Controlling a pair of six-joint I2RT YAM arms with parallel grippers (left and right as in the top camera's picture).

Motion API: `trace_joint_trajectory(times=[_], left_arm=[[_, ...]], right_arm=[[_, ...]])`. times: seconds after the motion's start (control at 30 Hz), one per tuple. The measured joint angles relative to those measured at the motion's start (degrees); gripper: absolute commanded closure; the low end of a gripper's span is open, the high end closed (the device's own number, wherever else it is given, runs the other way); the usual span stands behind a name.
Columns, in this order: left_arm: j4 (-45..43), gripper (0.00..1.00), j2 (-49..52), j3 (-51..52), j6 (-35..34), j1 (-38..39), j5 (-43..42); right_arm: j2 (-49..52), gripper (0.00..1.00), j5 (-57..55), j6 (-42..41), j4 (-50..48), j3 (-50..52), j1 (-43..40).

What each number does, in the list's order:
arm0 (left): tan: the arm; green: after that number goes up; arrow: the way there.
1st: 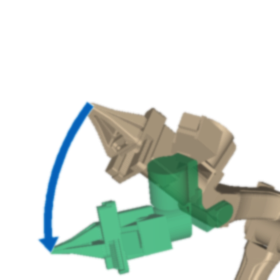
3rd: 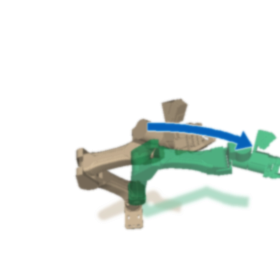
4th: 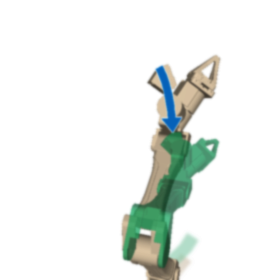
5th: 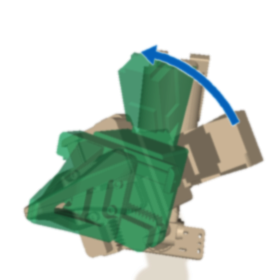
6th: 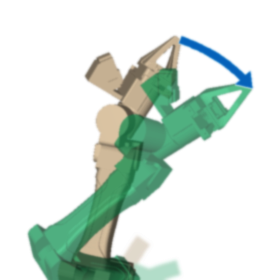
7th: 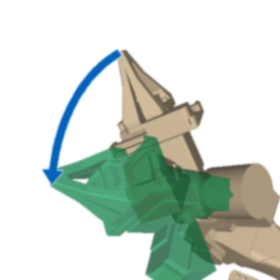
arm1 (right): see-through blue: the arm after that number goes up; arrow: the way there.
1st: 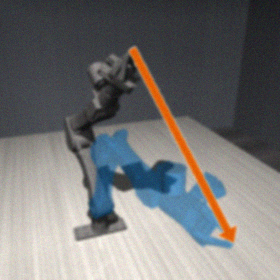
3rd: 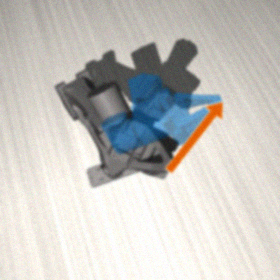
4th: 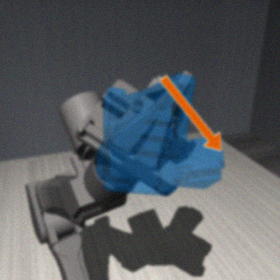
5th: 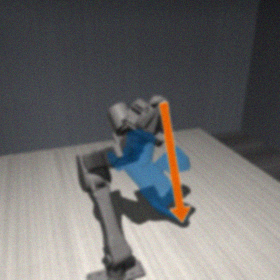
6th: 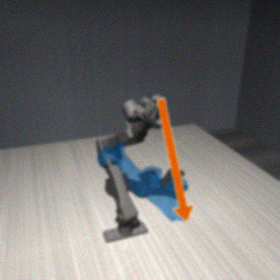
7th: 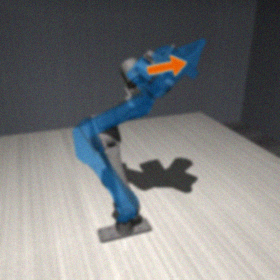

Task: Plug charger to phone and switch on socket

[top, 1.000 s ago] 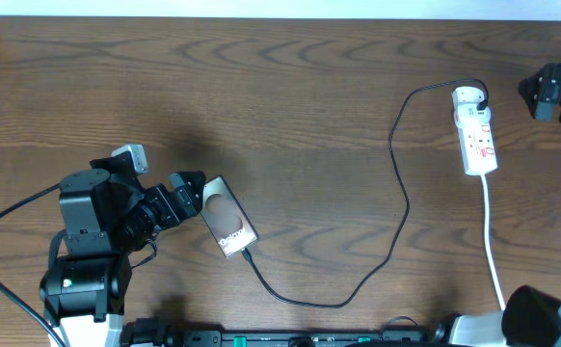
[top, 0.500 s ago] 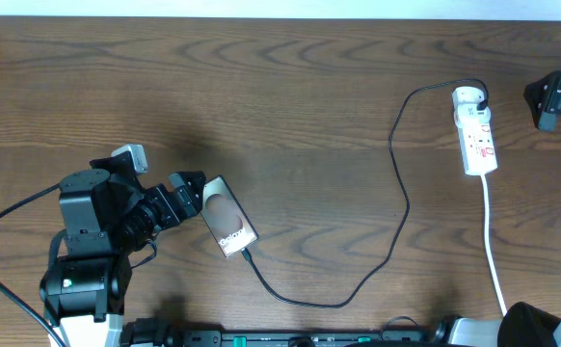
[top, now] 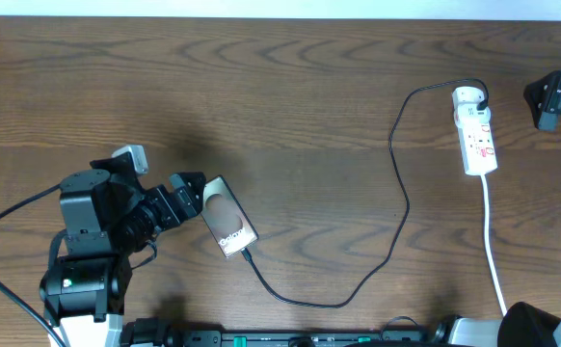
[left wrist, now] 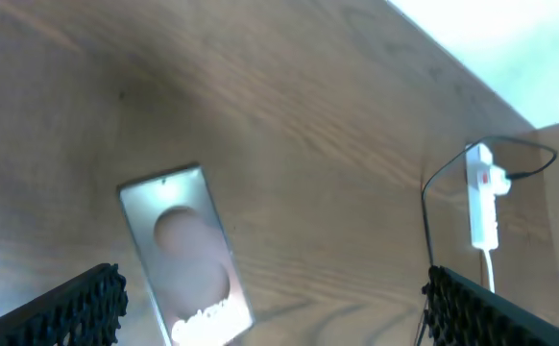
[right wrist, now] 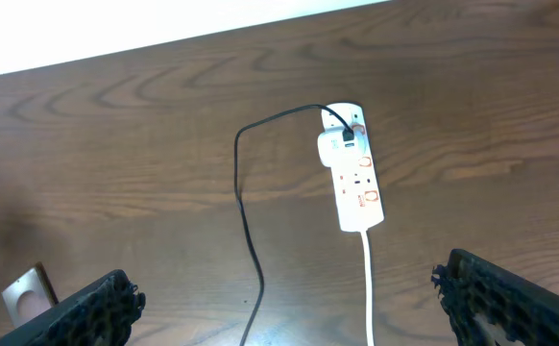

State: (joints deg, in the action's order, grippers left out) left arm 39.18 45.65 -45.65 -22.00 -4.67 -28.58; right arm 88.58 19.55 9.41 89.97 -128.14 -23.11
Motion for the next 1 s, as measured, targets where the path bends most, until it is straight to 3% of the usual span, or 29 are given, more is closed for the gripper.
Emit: trace_joint_trajectory(times=[0.27, 0.43, 0.73, 1.0], left_arm=[[10.0, 0.02, -3.2, 0.0, 0.0, 1.5, 4.7], [8.5, 0.02, -10.1, 2.9, 0.2, 3.4, 10.1], [-7.7, 0.02, -30.1, 18.3, 0.5, 3.7, 17.0], [-32.6, 0.02, -42.5, 31.6, 0.8, 3.7, 24.6]], right_arm=[[0.0, 0.01, -0.1, 0.0, 0.0, 0.0, 0.0], [0.0, 0.01, -0.1, 0.0, 0.0, 0.0, 0.0], [0.0, 0.01, -0.1, 0.0, 0.0, 0.0, 0.0], [0.0, 0.01, -0.1, 0.0, 0.0, 0.0, 0.0]])
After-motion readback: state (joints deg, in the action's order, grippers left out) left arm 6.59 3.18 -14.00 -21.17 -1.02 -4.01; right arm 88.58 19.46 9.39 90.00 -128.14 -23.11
